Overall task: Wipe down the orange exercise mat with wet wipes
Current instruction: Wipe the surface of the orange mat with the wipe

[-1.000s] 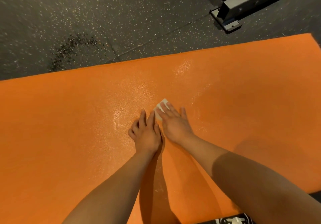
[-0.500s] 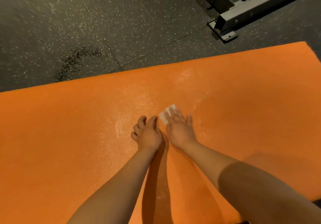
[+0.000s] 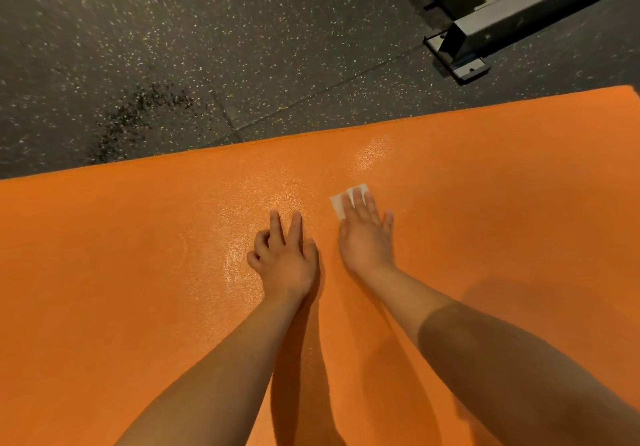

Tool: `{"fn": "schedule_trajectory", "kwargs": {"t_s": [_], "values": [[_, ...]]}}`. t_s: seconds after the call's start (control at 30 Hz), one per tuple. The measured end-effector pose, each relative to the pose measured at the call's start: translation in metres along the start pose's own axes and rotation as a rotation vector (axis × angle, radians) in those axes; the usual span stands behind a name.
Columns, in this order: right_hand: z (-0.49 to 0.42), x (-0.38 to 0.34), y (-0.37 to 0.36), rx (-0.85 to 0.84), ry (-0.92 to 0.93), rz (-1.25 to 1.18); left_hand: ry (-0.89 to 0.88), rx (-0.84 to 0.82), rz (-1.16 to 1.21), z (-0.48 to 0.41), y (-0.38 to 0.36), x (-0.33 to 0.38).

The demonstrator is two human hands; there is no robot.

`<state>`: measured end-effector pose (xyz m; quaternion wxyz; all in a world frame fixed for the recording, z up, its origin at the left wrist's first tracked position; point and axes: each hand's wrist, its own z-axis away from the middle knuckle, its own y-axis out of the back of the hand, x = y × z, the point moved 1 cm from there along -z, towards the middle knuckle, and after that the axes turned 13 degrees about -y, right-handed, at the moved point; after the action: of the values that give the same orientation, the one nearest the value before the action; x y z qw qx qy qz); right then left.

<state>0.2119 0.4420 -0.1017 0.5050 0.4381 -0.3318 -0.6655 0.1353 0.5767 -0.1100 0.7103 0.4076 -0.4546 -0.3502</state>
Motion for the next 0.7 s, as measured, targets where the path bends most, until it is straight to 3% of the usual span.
{"fn": "schedule_trajectory", "kwargs": {"t_s": [0.2, 0.4, 0.53, 0.6, 0.7], "values": [[0.014, -0.028, -0.008, -0.118, 0.272, -0.011, 0.021, -0.019, 0.062, 0.001, 0.0, 0.002], [0.012, -0.013, -0.009, -0.029, 0.046, -0.025, 0.017, -0.037, 0.061, 0.001, 0.002, 0.003], [0.03, -0.026, -0.012, -0.16, 0.264, 0.005, 0.027, -0.054, 0.078, 0.002, 0.006, 0.005], [0.025, -0.019, -0.007, -0.144, 0.294, 0.062, 0.023, -0.049, 0.067, 0.002, 0.009, 0.006], [0.006, -0.003, 0.003, -0.071, 0.07, 0.043, 0.024, -0.024, 0.037, -0.003, 0.013, 0.006]]}}
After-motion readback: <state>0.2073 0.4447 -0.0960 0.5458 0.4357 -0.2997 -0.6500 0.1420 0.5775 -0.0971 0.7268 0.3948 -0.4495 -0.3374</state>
